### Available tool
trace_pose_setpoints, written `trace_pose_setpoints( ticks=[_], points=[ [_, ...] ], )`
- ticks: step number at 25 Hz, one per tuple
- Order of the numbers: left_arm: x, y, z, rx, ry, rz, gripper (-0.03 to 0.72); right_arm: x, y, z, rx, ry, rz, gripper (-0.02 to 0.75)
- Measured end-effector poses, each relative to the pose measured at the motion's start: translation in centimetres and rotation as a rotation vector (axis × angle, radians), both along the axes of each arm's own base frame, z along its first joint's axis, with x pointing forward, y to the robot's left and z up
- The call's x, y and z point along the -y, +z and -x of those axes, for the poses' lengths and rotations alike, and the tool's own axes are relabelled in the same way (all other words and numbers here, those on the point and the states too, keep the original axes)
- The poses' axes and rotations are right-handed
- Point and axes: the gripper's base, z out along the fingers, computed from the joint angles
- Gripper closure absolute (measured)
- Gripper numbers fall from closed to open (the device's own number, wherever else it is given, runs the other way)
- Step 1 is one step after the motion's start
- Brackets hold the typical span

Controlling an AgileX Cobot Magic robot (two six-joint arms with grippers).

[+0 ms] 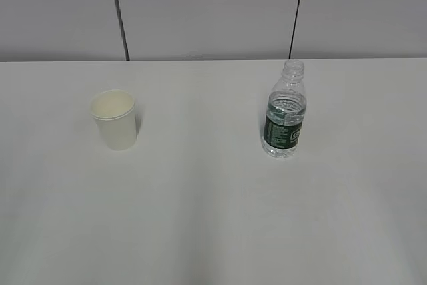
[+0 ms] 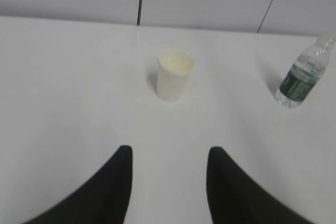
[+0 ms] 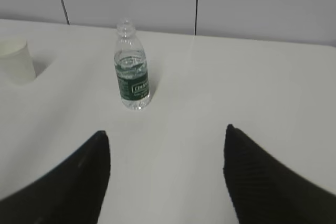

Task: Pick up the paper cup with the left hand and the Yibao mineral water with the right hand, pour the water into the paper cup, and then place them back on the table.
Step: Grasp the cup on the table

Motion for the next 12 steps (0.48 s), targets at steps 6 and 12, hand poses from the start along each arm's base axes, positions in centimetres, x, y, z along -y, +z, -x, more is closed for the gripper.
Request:
trace_pose_setpoints(
  ticks=[6, 12],
  points=[
    [0.2, 1.3, -1.7, 0.064, 0.007, 0.011, 0.382, -0.4, 1.2, -2.2, 0.039, 0.002, -0.006, 0.239],
    [0.5, 2.7, -4.8, 0.117, 0.009, -0.008, 0.380, -0.9, 2.2, -5.0, 0.070, 0.001, -0.002, 0.239]
  ],
)
